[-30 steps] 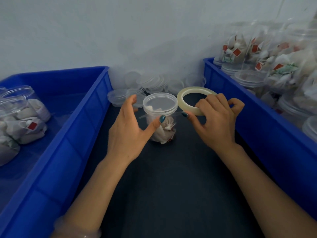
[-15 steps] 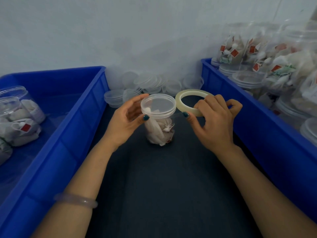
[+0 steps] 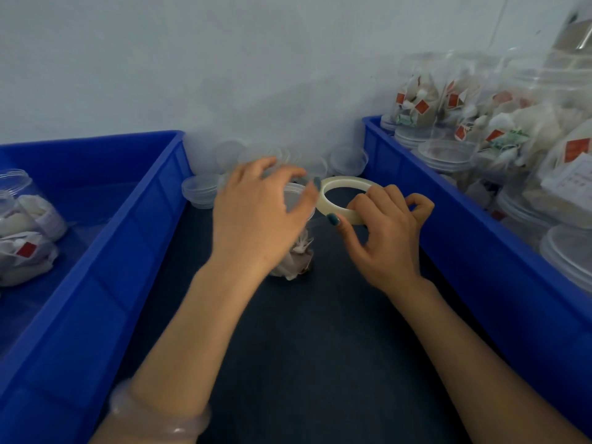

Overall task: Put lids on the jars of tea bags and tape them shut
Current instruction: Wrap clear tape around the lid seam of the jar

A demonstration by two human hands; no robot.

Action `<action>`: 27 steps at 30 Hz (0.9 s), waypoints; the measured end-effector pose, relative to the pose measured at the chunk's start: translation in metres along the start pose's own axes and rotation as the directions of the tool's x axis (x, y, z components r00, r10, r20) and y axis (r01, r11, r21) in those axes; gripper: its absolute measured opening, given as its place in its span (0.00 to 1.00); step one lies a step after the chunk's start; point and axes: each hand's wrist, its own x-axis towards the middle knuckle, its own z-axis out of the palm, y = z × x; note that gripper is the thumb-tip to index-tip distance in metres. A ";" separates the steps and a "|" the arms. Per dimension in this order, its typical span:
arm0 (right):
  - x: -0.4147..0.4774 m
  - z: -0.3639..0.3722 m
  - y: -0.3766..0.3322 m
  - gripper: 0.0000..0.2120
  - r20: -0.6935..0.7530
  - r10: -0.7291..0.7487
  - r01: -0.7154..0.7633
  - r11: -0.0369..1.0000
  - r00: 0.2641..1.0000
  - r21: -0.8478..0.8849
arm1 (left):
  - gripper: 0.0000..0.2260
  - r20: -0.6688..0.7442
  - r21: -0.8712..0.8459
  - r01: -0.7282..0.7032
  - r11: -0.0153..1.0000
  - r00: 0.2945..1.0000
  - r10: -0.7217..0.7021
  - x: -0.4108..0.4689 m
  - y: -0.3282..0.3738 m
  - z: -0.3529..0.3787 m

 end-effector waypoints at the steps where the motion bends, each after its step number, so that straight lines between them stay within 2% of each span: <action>1: 0.000 -0.001 -0.001 0.18 -0.001 0.003 -0.003 1.000 1.000 0.006 | 0.26 0.052 0.088 0.019 0.996 0.998 -0.024 0.000 0.008 0.004; 4: -0.001 -0.003 -0.001 0.18 0.004 0.007 -0.007 0.999 1.000 0.031 | 0.26 0.108 0.158 0.041 0.987 0.992 -0.058 -0.005 0.014 0.020; 7: -0.001 -0.005 0.001 0.16 0.028 -0.027 0.028 1.000 0.999 -0.013 | 0.25 0.054 0.187 -0.033 0.982 0.998 0.023 -0.007 0.004 0.023; 11: 0.001 -0.007 0.005 0.13 0.042 -0.096 0.100 0.990 0.994 -0.102 | 0.26 0.097 0.157 -0.105 0.982 0.991 0.090 -0.007 0.001 0.019; 14: 0.002 -0.008 0.010 0.16 0.024 -0.128 0.130 0.979 0.991 -0.158 | 0.25 0.097 0.021 -0.111 0.994 0.989 0.108 -0.008 -0.002 0.014; 20: 0.004 -0.011 0.013 0.28 -0.010 -0.095 0.092 0.977 0.995 -0.194 | 0.23 0.178 -0.203 -0.166 0.965 0.963 0.203 -0.008 -0.018 0.007; 27: 0.006 -0.010 0.003 0.26 -0.048 -0.079 0.069 0.982 0.996 -0.176 | 0.19 0.211 -0.310 -0.187 0.932 0.942 0.259 -0.007 -0.020 0.002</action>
